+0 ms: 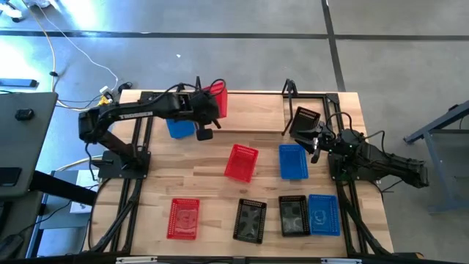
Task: Stack baskets on shelf by color
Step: Put the top left red bin on the shelf
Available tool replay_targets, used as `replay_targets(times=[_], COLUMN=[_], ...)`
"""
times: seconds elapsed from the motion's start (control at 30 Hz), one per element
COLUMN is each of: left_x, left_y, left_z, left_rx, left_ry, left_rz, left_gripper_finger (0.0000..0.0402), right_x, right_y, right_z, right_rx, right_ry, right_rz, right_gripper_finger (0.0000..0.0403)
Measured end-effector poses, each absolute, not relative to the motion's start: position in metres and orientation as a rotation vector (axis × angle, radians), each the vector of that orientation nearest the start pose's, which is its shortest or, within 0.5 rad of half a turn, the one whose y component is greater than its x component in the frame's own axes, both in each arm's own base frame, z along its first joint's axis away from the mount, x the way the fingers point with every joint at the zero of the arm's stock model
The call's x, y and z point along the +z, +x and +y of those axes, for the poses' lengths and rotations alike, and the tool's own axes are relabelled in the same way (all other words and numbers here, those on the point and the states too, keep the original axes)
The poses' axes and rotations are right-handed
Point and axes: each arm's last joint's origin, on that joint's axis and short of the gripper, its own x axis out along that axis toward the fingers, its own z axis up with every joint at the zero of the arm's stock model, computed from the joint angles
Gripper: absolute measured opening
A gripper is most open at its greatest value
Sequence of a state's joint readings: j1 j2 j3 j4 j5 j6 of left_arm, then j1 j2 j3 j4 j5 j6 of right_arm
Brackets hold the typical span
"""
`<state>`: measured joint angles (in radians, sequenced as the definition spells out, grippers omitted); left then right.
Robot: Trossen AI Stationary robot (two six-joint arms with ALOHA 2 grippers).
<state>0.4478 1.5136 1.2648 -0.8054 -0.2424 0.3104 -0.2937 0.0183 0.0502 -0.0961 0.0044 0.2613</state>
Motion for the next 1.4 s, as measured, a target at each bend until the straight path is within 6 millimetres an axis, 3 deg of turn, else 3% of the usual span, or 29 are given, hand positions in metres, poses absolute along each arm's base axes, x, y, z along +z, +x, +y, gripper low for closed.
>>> replay_targets(times=[0.4,0.6,1.17,1.4], left_x=[0.24,0.228,0.226,0.227], left_y=[0.288,0.291,0.291,0.291], left_z=[0.148,0.15,0.151,0.151], left_rx=[0.414,0.398,0.387,0.388], left_ry=[0.156,0.162,0.171,0.172], left_rz=[1.318,1.378,1.389,1.385], left_gripper_finger=[0.0004,0.0005,0.0006,0.0032], right_x=[0.17,0.17,0.17,0.17], right_y=[0.091,0.091,0.091,0.091], right_z=[-0.028,-0.028,-0.028,-0.028], right_rx=[-0.305,-0.305,-0.304,-0.305], right_ry=[0.268,0.269,0.269,0.269], right_rz=[0.024,0.025,0.024,0.025], right_gripper_finger=[0.0171,0.0171,0.0171,0.0171])
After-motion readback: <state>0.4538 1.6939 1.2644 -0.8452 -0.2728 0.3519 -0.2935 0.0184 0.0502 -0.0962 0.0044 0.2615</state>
